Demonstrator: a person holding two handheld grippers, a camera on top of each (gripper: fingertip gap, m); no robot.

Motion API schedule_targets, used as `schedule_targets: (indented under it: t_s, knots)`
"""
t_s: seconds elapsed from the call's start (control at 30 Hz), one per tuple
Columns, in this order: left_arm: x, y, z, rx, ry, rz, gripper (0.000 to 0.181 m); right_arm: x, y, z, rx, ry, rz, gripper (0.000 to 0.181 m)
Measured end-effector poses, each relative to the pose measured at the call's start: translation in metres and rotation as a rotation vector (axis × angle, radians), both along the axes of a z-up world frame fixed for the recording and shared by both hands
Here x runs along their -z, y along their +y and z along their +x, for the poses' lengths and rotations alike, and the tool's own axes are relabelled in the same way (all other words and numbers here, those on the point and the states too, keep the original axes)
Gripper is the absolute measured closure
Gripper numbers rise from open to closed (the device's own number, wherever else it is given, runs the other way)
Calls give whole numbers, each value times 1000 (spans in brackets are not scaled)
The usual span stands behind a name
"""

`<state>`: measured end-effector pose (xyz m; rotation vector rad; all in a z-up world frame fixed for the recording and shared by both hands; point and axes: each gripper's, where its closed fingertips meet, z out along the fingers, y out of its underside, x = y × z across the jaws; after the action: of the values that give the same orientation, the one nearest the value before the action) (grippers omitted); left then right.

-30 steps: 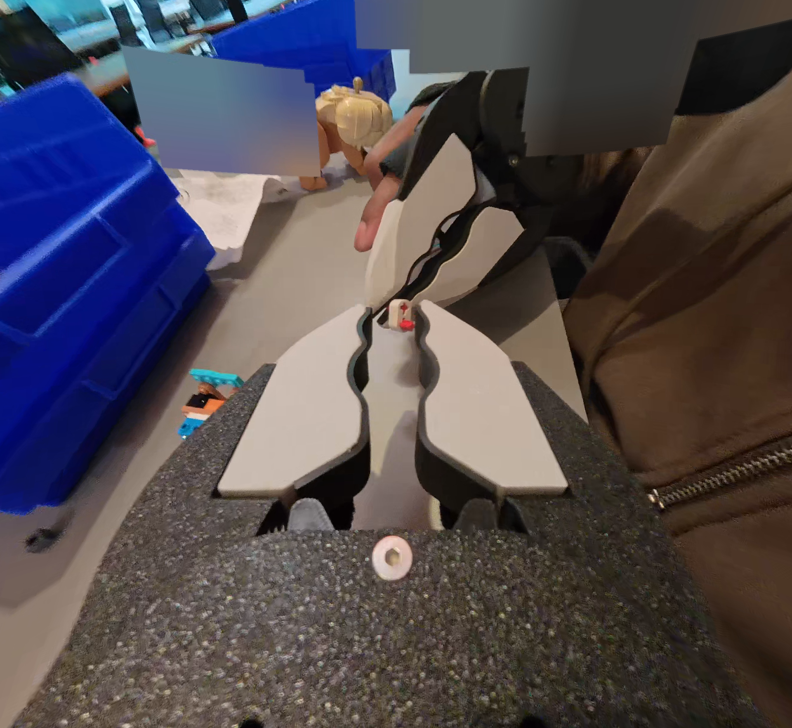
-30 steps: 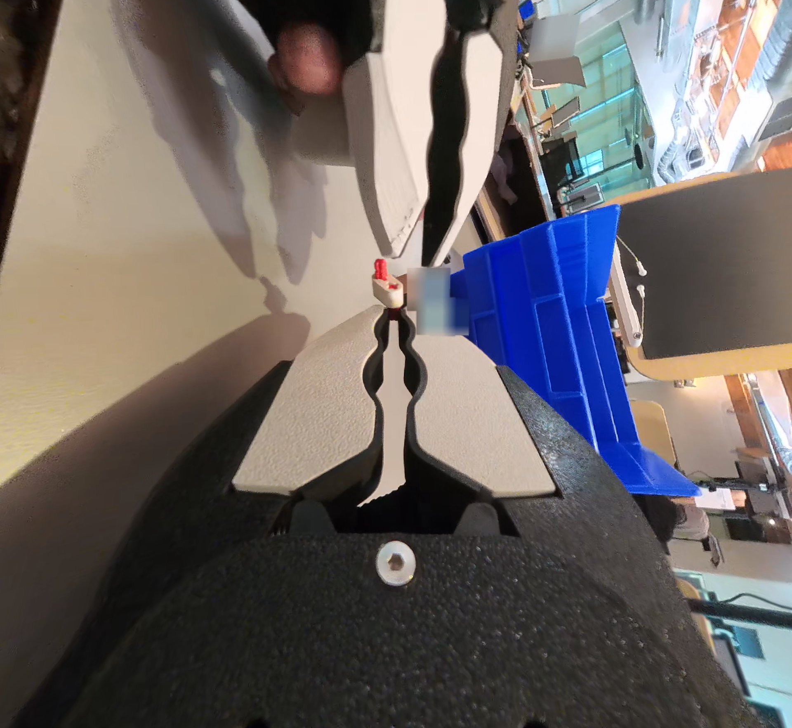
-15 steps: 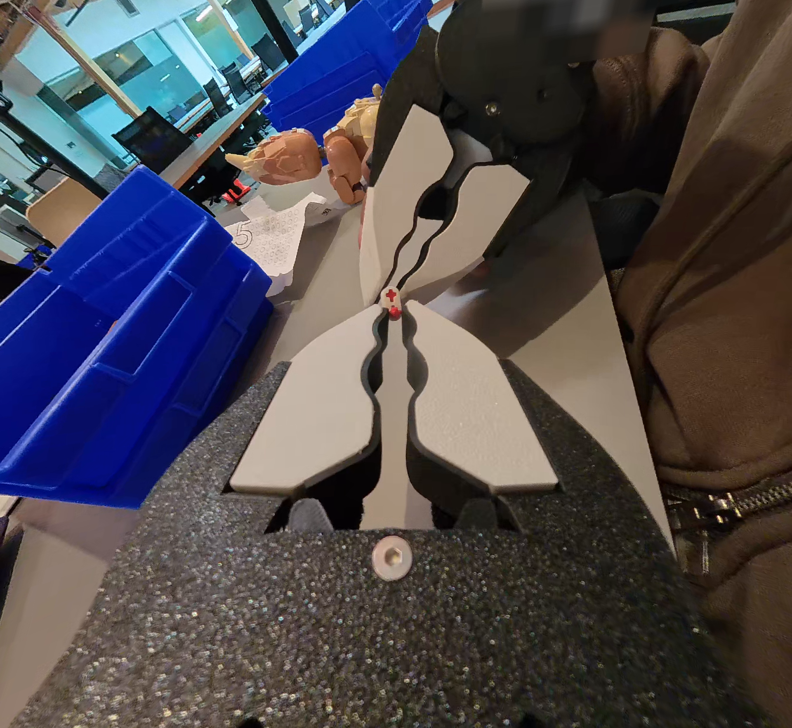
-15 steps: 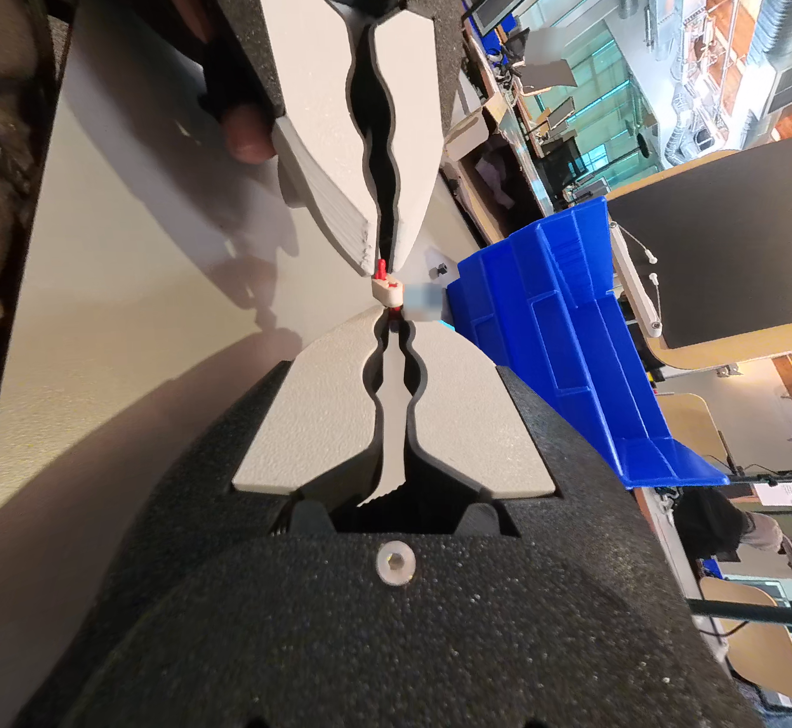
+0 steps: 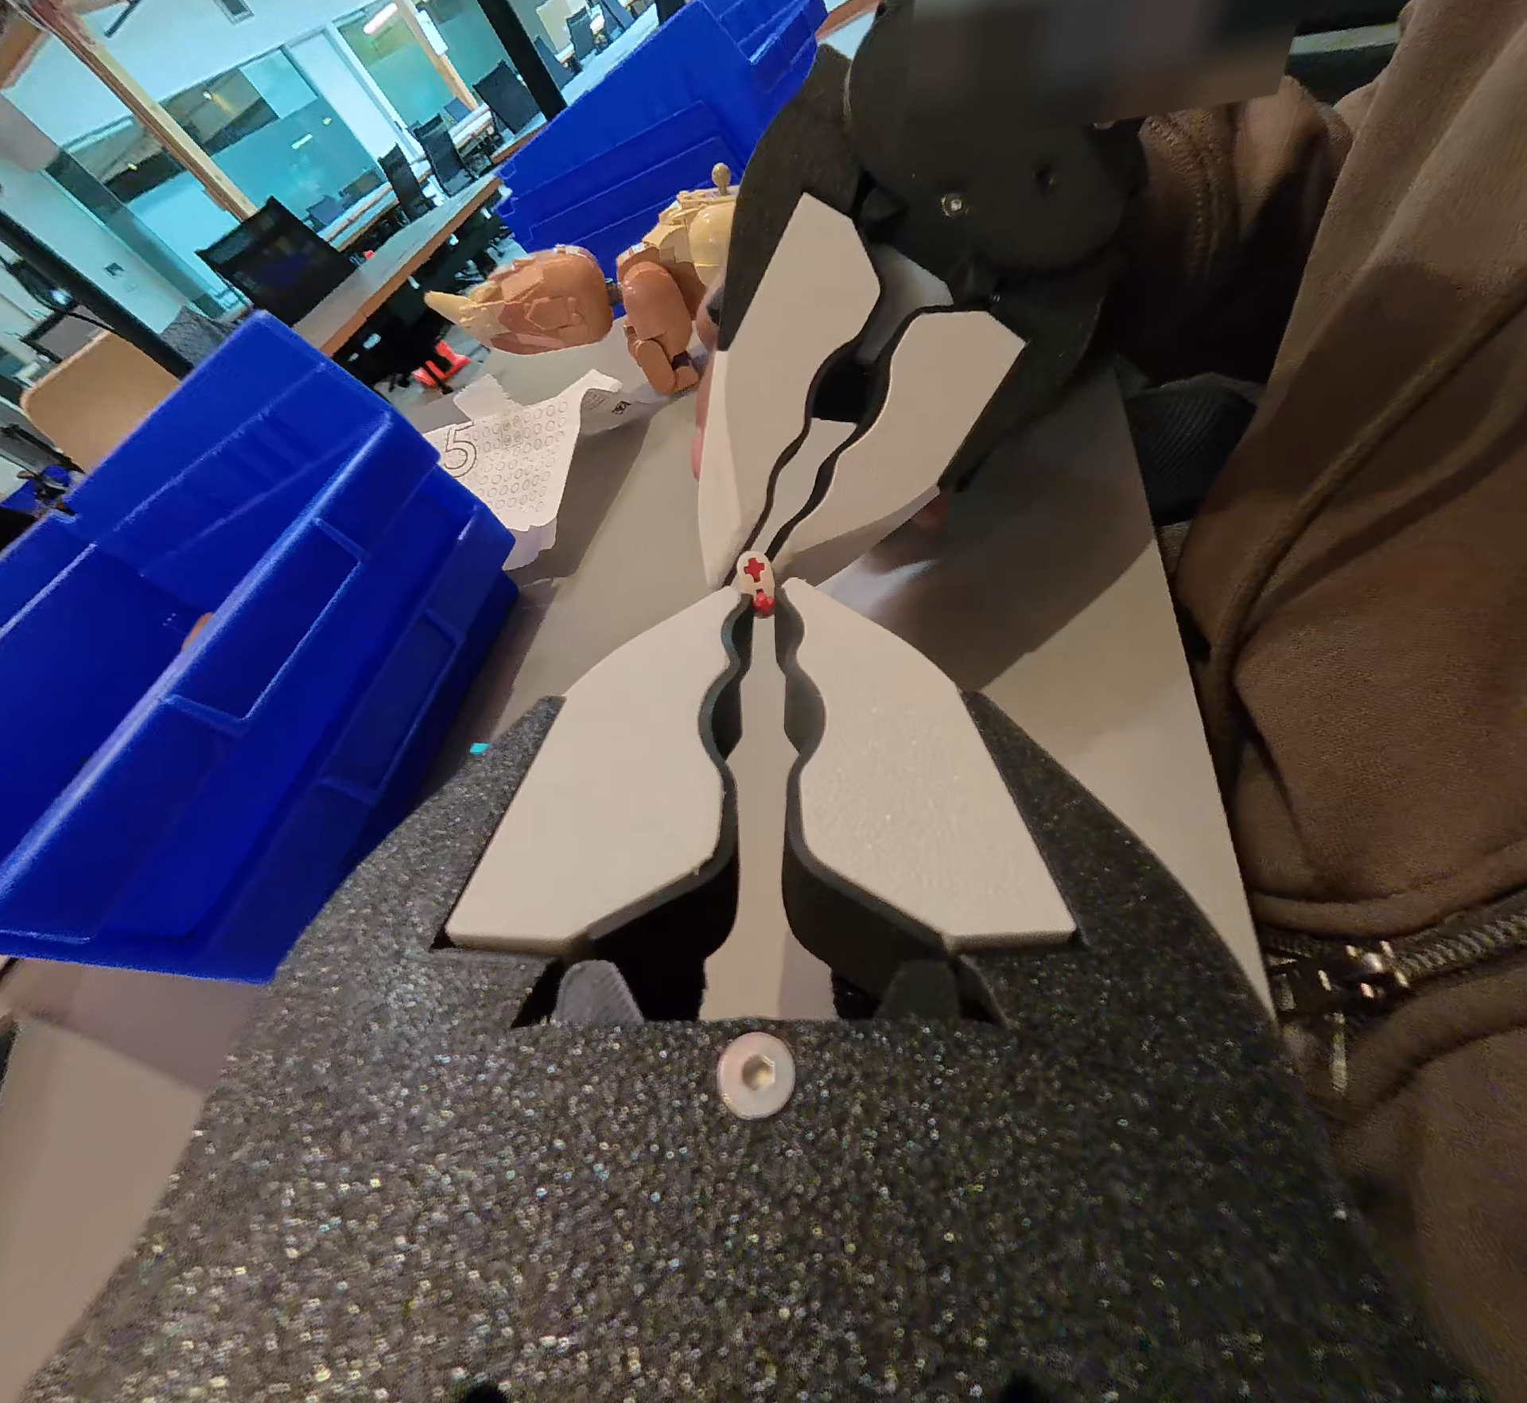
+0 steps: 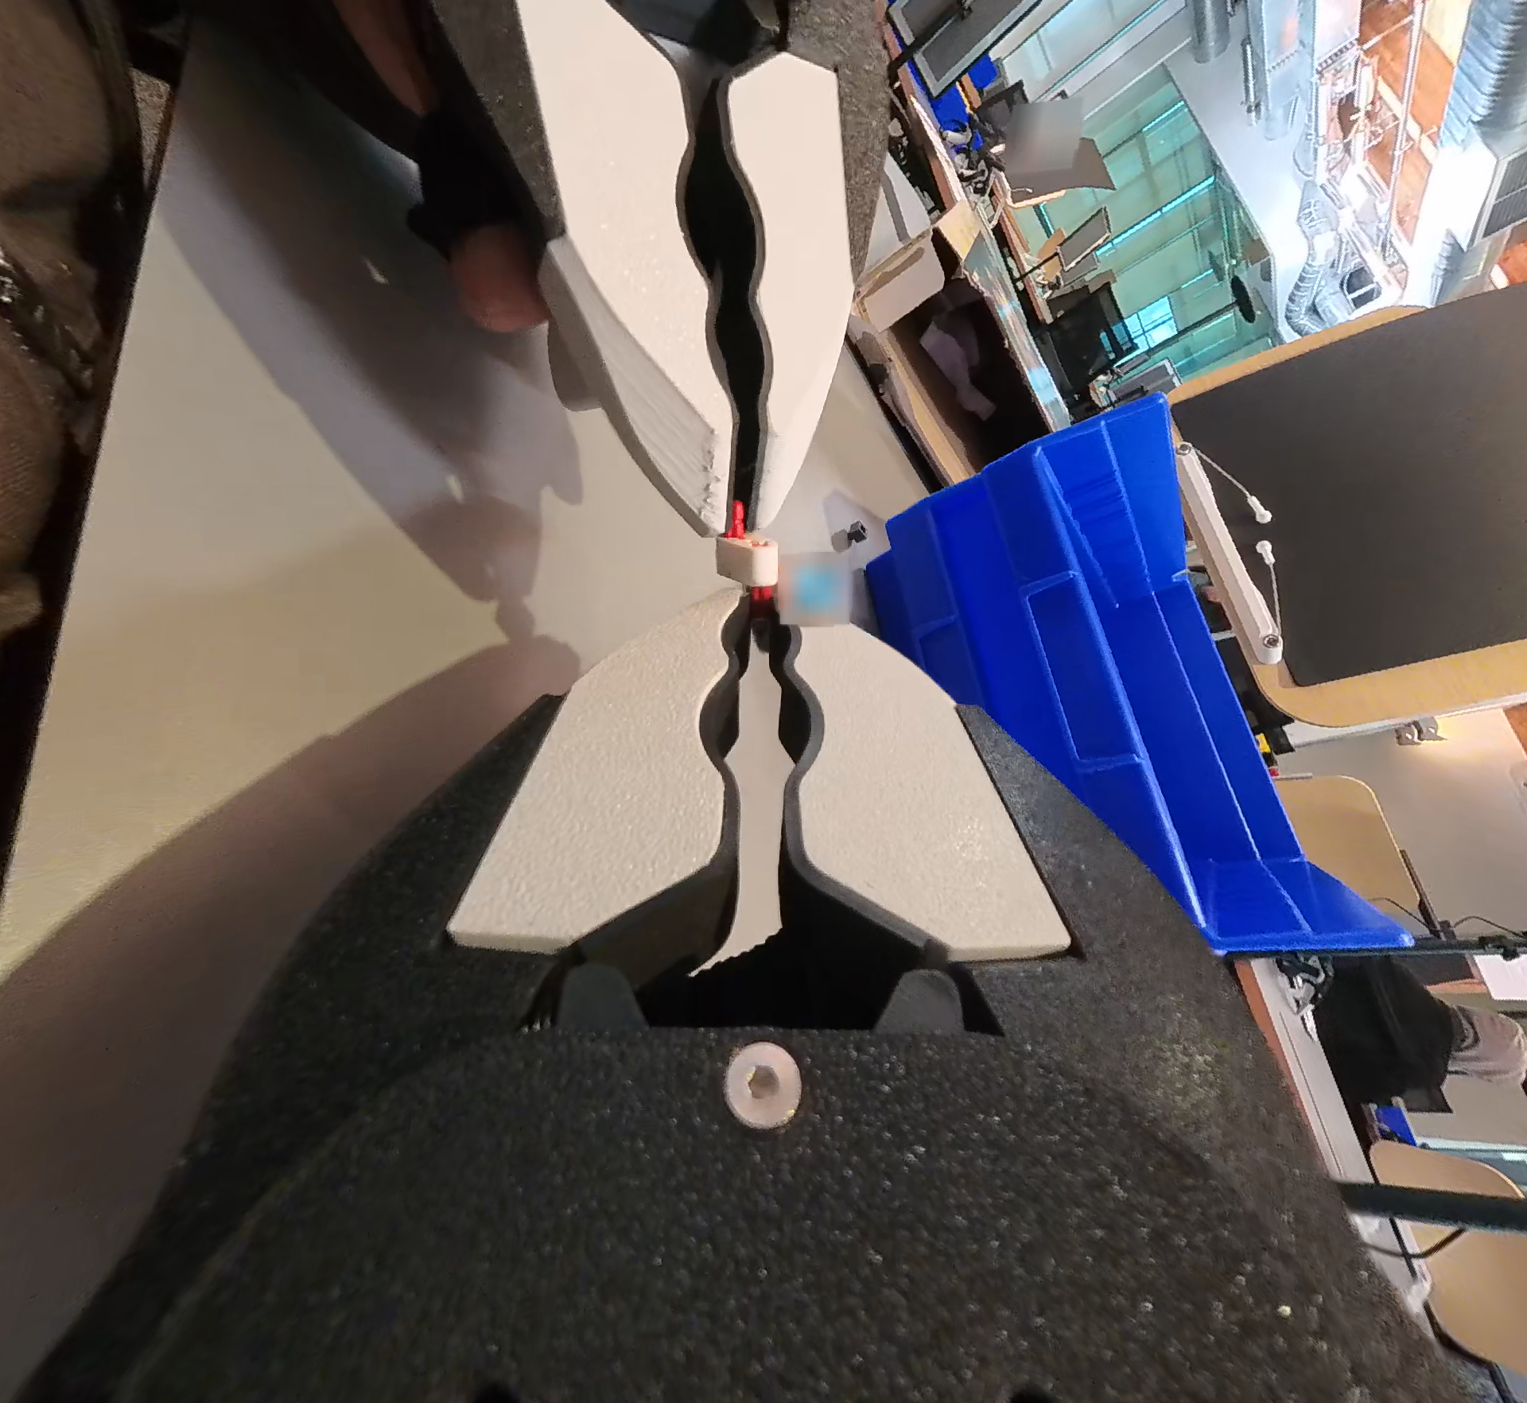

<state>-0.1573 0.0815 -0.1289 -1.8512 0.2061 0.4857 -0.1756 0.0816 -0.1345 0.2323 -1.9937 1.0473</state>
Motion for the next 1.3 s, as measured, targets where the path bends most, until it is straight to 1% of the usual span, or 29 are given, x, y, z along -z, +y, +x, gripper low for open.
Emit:
schedule_targets:
  t_s: [0.13, 0.27, 0.43, 0.5, 0.57, 0.73, 0.93, 1.17, 1.23, 1.3]
  knots:
    - [-6, -3, 4, 34, -115, 42, 177, -4, -3, 3, -27, 0, -35, 177]
    - [-10, -6, 4, 41, -242, 96, 178, -6, -4, 2, -13, 32, -32, 168]
    - [-6, -2, 10, 49, -256, 86, 177, -3, -10, 2, -8, 54, -1, 167]
    - [-4, -2, 11, 46, -262, 78, 178, 0, -10, 1, 8, 77, 27, 173]
    - [-3, -2, 10, 25, -252, 73, 178, 1, -9, -1, 27, 98, 48, 174]
    - [-7, -5, 10, -20, -279, 130, 178, -3, -9, -2, 51, 84, 38, 178]
    - [-12, -8, 12, -34, -347, 181, 178, -6, -12, 1, 46, 26, 8, 178]
    - [-16, -11, 20, 2, -481, 216, 178, -10, -14, 10, -1, 13, -23, 178]
    - [-18, -12, 23, 12, -466, 222, 178, -11, -16, 14, -26, -35, -50, 178]
    - [-19, -12, 26, 19, -421, 211, 178, -11, -17, 19, -66, -122, -87, 178]
